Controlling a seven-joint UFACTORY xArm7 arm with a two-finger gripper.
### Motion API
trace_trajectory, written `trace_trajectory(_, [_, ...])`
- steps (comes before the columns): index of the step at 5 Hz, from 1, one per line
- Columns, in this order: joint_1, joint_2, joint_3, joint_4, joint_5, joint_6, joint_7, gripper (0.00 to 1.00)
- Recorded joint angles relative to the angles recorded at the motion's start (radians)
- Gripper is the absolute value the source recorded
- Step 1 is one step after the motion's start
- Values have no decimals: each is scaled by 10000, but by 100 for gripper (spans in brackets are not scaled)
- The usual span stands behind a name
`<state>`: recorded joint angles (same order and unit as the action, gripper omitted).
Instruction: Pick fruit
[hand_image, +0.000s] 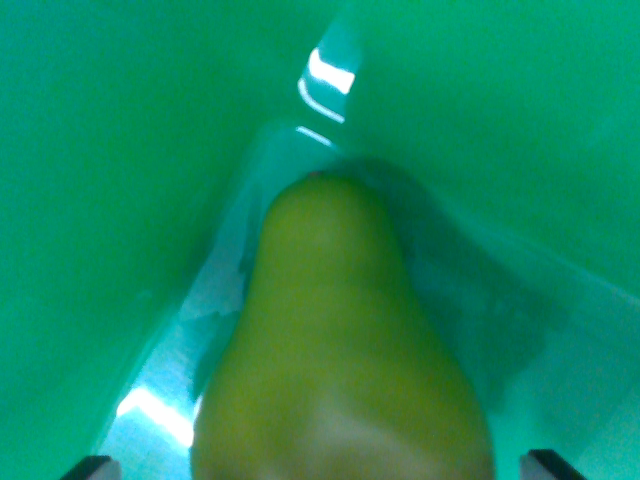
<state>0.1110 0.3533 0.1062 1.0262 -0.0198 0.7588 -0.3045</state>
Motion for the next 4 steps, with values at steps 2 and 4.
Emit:
trace_trajectory(2, [13,35,13,-83,-1,-120,-47,0])
trace_trajectory(4, [20,52,19,-125,-2,-181,-70,0])
